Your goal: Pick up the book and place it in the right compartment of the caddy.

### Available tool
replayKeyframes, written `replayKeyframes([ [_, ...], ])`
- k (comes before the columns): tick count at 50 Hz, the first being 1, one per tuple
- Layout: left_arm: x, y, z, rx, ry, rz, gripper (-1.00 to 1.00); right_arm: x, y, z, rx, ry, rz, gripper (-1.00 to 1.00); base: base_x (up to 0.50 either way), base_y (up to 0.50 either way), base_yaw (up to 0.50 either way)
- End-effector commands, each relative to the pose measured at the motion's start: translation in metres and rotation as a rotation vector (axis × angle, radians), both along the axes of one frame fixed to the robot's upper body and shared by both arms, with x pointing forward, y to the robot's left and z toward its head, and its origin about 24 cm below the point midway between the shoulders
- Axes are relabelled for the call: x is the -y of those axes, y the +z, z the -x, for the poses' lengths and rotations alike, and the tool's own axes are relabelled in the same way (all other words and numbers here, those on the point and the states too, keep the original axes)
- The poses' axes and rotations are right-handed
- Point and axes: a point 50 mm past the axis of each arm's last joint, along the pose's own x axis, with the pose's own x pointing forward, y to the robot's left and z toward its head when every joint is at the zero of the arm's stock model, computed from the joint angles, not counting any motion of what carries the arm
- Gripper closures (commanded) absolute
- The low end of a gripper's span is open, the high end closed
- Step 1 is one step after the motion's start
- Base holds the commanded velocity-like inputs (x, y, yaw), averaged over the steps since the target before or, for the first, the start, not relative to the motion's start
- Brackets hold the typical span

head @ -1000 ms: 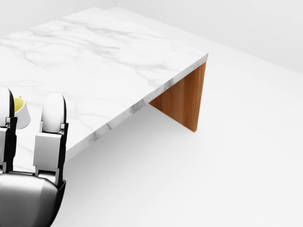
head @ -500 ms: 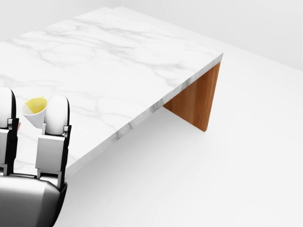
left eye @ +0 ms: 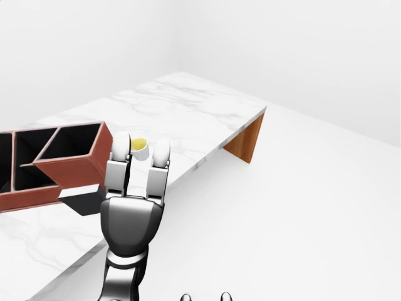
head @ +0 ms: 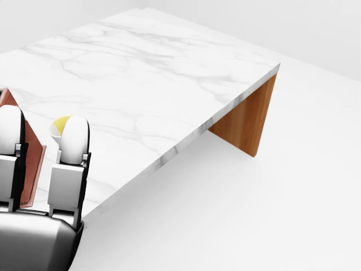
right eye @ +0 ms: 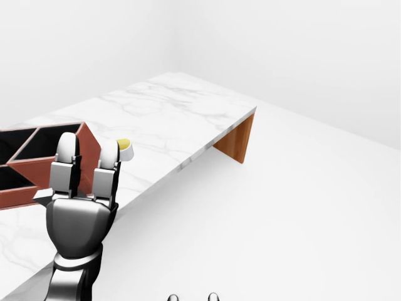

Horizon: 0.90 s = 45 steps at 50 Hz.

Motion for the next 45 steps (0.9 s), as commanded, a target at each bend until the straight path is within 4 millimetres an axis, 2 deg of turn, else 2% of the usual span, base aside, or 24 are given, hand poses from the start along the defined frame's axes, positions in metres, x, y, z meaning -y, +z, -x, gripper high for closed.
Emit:
replayKeyframes([
  [1,0.0005,-0.0001,0.0005,-0.001,-0.002,-0.003,-1.00,-0.0002,-0.0002,-0.0002,-0.004,-0.001,0.000,-1.00,0.15,0.15,0.00],
  [45,-0.0006,0.0000,0.0001,0.004,0.024,-0.017,-1.00,-0.0005,-0.0013,-0.0004,-0.019,-0.003,0.000,-1.00,0.14,0.14,0.00],
])
